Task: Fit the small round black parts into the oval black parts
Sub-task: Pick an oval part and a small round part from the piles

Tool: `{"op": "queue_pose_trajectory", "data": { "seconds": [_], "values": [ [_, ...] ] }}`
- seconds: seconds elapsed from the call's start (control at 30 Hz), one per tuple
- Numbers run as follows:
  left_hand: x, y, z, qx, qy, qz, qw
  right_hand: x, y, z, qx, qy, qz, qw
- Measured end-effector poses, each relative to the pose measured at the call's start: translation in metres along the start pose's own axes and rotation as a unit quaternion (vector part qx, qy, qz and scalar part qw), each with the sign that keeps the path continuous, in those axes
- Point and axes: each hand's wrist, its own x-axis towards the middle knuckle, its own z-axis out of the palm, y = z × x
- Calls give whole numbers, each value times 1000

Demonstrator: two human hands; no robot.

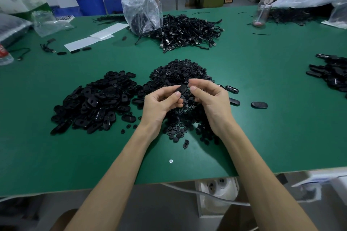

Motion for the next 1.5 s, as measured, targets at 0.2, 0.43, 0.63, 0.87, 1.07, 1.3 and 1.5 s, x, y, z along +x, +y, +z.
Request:
{"op": "queue_pose_trajectory", "data": {
  "seconds": [0.2,0.43,0.63,0.87,1.07,1.3,1.5],
  "values": [
    [0,0,3,-3,2,7,1000,0,1,-1,34,4,5,999],
    [-3,1,5,0,-2,17,1000,0,1,-2,4,14,5,1000],
    [-3,2,5,-3,8,8,1000,-1,0,-1,-5,0,15,1000],
    [-1,3,1,-2,17,6,1000,-3,-1,3,32,-33,32,998],
    [-4,4,4,9,-10,18,1000,-5,-2,4,42,-54,20,997],
    [-3,4,5,24,-3,36,999,-8,-5,7,38,-60,17,997],
    [-3,3,5,18,7,37,999,-8,-7,8,2,-43,6,999]
  ]
}}
